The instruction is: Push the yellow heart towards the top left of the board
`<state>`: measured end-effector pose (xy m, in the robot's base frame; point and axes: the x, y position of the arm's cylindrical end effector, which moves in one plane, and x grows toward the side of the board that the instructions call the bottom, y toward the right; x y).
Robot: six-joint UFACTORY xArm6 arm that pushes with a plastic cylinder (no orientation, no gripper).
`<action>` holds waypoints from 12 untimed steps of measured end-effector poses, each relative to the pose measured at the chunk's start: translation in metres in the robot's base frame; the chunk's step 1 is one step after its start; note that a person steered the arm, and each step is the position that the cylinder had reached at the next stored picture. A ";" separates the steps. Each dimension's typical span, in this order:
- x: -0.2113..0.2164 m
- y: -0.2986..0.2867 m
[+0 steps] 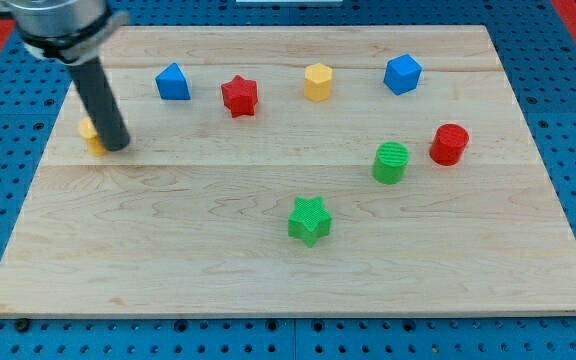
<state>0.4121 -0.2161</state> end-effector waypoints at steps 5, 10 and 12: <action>-0.034 -0.085; -0.063 -0.030; -0.110 -0.030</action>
<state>0.3017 -0.2458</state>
